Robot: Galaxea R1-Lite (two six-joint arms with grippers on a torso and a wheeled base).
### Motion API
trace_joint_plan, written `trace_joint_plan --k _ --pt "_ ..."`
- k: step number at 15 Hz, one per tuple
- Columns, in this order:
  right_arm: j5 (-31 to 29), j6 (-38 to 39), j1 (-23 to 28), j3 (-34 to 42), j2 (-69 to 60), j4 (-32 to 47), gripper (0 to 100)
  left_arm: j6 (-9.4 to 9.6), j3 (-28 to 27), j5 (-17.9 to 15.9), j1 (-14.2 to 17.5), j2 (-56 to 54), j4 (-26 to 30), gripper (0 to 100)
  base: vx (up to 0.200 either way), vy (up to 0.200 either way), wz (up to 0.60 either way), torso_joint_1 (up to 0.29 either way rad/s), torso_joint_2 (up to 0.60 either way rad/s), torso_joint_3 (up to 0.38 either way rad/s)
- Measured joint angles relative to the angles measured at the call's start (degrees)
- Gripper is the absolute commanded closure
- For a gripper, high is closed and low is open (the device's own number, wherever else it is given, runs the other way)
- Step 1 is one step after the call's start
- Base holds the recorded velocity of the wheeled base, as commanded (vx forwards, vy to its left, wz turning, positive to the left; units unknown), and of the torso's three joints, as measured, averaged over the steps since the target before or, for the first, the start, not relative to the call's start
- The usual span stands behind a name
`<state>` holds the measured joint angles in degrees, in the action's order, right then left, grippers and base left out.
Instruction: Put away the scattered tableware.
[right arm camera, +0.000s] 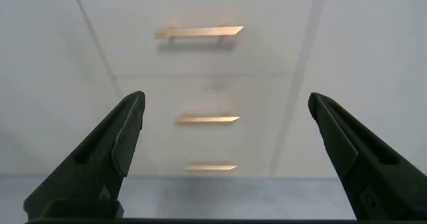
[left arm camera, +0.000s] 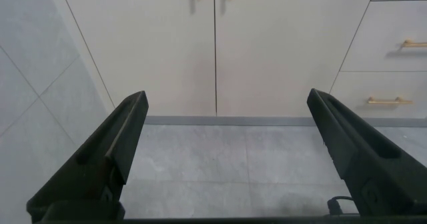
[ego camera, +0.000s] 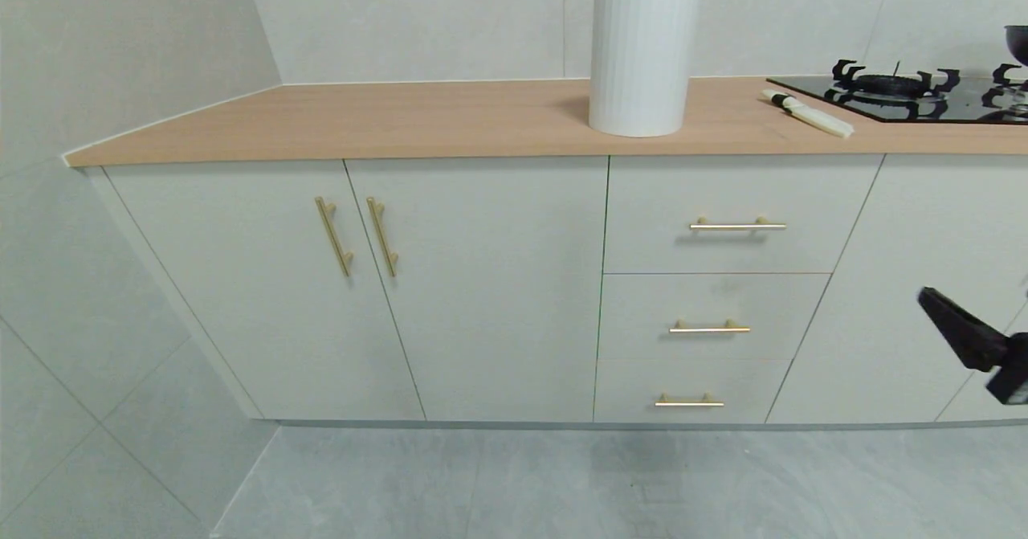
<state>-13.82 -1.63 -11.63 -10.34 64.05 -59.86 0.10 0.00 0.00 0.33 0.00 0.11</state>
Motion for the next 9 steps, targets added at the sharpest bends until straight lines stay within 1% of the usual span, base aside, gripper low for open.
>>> trace_joint_plan --k 1,2,4,5,7,8,9 --pt "-1.1 -1.5 0.1 0.9 -5.6 3.7 0 0.0 0.0 0.0 0.0 0.0 0.0 0 0.0 0.0 0.0 0.0 0.0 0.0" --pt "-2.2 -2.9 0.2 1.3 -11.4 9.5 0 -0.02 0.0 0.0 0.0 0.0 0.0 0 0.0 0.0 0.0 0.0 0.0 0.0" --pt "-4.0 -5.4 1.1 1.0 -24.1 24.6 0 0.0 0.0 0.0 0.0 0.0 0.0 0 0.0 0.0 0.0 0.0 0.0 0.0" --pt "-4.6 -6.3 2.0 0.1 -30.9 33.3 0 0.0 0.0 0.0 0.0 0.0 0.0 0 0.0 0.0 0.0 0.0 0.0 0.0" --pt "-5.4 -7.6 4.1 -2.4 -43.0 49.2 0 -0.02 0.0 0.0 0.0 0.0 0.0 0 0.0 0.0 0.0 0.0 0.0 0.0" --pt "-5.6 -8.0 6.0 -3.8 -48.5 55.3 0 0.0 0.0 0.0 0.0 0.0 0.0 0 0.0 0.0 0.0 0.0 0.0 0.0" --pt "-5.4 -8.4 8.0 -4.7 -52.8 58.5 0 0.0 0.0 0.0 0.0 0.0 0.0 0 0.0 0.0 0.0 0.0 0.0 0.0"
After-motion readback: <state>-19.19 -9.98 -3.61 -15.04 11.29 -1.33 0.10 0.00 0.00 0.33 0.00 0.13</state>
